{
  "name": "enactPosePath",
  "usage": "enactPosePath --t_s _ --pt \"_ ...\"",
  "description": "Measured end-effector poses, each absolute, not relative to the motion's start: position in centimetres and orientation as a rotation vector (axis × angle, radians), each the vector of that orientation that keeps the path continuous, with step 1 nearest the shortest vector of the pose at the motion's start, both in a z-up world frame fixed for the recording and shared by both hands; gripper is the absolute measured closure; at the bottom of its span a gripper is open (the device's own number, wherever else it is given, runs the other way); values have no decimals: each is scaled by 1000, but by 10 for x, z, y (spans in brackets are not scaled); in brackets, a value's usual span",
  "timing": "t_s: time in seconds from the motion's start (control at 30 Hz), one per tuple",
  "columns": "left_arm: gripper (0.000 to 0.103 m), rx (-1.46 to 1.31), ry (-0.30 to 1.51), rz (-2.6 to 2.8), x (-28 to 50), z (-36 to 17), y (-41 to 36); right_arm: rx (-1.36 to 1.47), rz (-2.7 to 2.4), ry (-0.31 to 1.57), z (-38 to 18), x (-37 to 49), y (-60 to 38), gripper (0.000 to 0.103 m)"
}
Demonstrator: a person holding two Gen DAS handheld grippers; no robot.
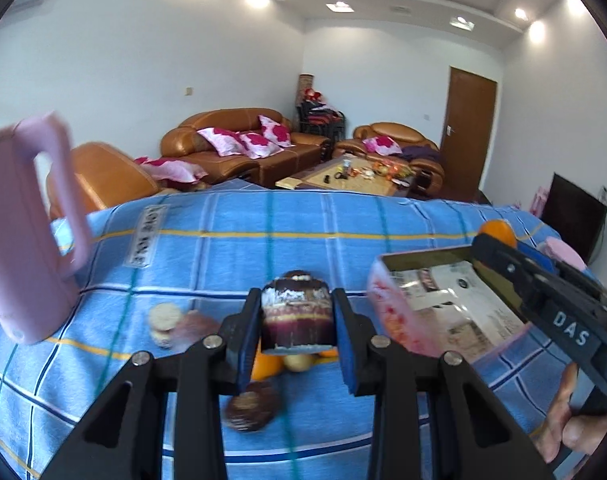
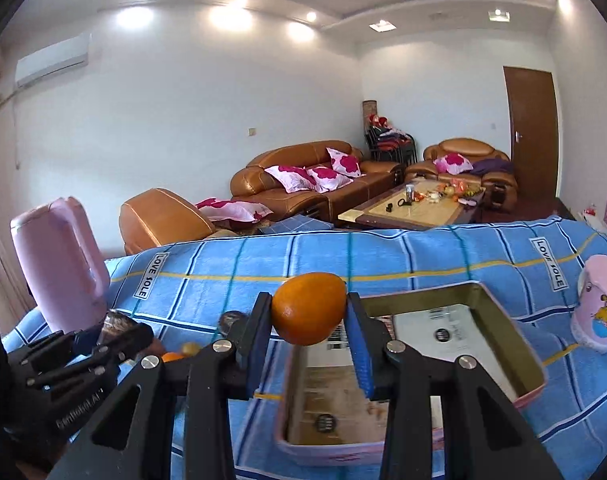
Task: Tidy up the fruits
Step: 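Carry the cake roll and orange over the open tin box with both grippers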
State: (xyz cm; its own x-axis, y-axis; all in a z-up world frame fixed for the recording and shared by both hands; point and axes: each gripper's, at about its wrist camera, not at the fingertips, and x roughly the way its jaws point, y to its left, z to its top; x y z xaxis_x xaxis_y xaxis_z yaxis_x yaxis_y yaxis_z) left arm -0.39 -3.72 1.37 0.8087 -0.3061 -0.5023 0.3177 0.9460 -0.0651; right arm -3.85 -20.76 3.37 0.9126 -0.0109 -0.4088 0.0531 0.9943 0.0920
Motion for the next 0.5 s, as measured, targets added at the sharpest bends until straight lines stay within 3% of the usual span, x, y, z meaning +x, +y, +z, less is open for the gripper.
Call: enactPosePath --t_s 0.2,0.5 --pt "67 44 529 -384 -8 18 -86 -25 -141 432 28 -48 -250 65" --pt "67 72 560 -442 -7 10 -163 102 -184 479 7 -42 -301 64"
